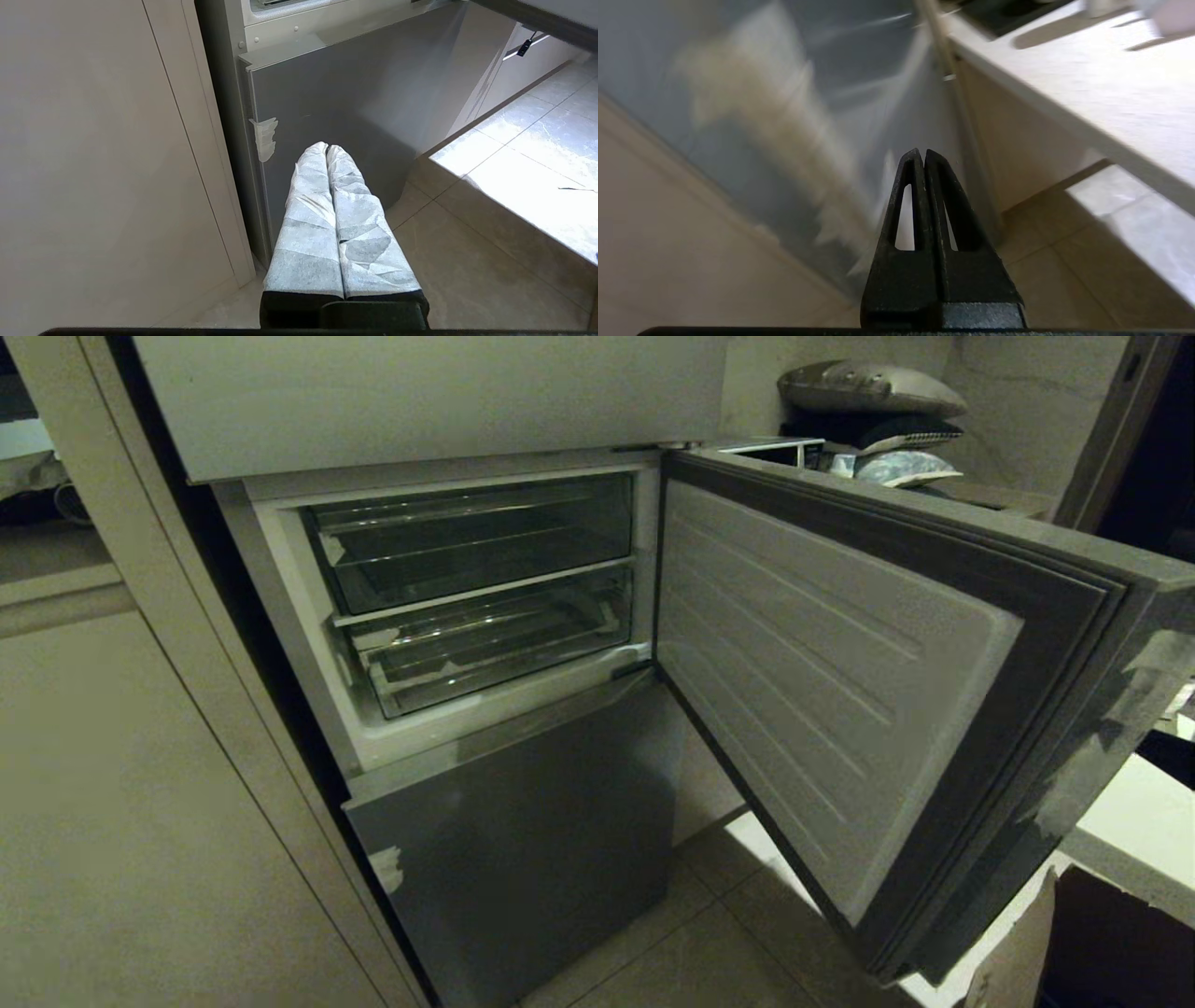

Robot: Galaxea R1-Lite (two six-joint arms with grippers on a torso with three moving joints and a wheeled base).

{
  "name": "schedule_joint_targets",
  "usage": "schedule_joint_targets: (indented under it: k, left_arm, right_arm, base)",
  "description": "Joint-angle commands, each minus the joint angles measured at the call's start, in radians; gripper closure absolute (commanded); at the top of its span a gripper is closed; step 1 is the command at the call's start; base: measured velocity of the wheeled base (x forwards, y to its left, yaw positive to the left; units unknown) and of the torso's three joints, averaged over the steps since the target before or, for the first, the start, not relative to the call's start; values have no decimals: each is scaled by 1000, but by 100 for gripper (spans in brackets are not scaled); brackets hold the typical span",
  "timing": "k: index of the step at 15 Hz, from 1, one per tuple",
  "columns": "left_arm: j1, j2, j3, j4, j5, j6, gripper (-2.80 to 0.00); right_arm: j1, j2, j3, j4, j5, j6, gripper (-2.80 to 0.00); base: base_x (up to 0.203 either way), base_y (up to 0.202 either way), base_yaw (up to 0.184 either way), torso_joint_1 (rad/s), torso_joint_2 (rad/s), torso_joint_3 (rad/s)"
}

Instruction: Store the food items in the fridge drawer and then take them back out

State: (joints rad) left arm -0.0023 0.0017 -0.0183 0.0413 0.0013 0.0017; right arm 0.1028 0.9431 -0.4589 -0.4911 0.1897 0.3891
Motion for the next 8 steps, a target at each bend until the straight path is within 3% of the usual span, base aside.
schedule_joint_targets:
  k: [1, 5, 8]
  left_arm:
    - [1, 1, 0, 0, 0, 0, 0]
    - [0, 1, 0, 0, 0, 0, 0]
    - [-1, 1, 0, 0, 0, 0, 0]
  right_arm:
    - [145, 48, -45, 5, -65, 2, 0]
    - [310, 101, -93, 6, -93, 3, 0]
    - [331, 241, -187, 6, -93, 4, 0]
  base:
    - [0, 0, 0, 0, 0, 0]
    - [0, 0, 0, 0, 0, 0]
    - [0, 0, 0, 0, 0, 0]
